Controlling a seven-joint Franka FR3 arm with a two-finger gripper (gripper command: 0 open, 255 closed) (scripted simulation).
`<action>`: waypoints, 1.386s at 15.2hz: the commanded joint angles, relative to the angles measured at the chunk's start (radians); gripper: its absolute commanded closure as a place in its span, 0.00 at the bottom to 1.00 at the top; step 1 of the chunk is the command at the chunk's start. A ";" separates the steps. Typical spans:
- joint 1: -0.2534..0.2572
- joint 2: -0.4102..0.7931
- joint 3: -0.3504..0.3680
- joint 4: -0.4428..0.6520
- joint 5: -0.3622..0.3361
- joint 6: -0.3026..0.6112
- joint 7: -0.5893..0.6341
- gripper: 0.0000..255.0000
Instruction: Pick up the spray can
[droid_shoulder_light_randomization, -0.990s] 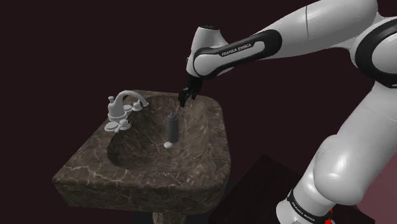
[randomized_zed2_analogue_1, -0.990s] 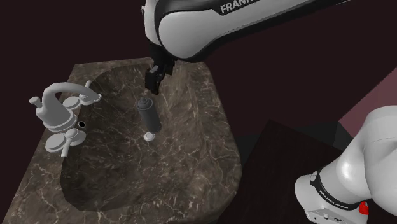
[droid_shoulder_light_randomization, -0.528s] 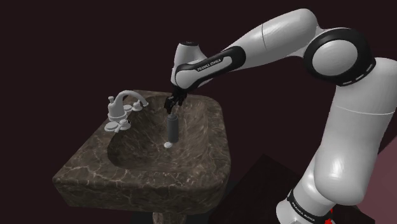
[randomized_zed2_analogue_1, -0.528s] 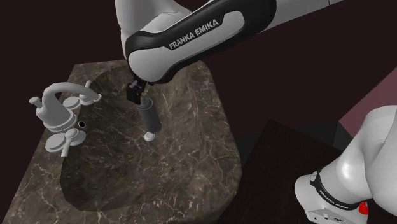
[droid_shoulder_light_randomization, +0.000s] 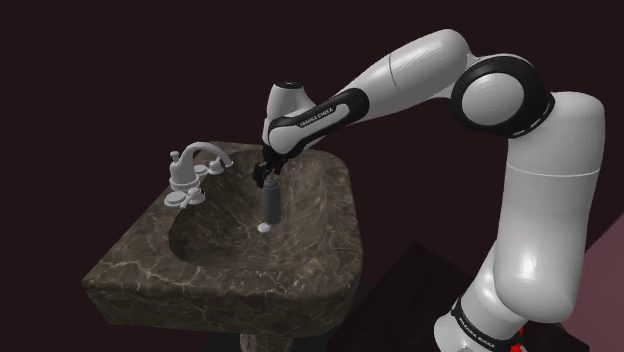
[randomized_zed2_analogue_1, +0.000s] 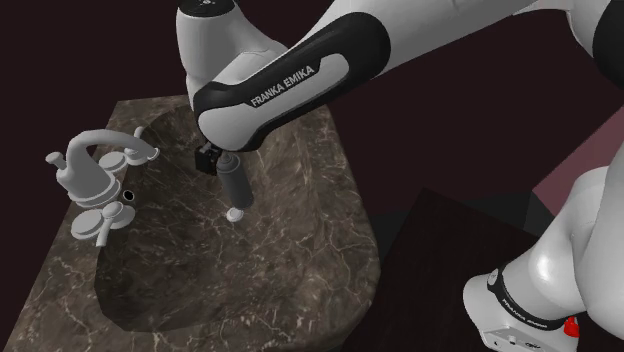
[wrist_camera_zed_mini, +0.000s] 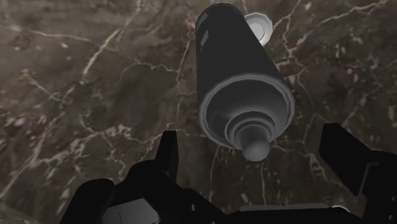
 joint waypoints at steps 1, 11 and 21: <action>0.001 0.019 -0.002 -0.007 -0.003 0.027 0.002 0.00; 0.001 0.021 -0.002 -0.005 -0.003 0.026 0.002 1.00; -0.002 -0.031 0.003 0.034 0.006 -0.065 -0.006 1.00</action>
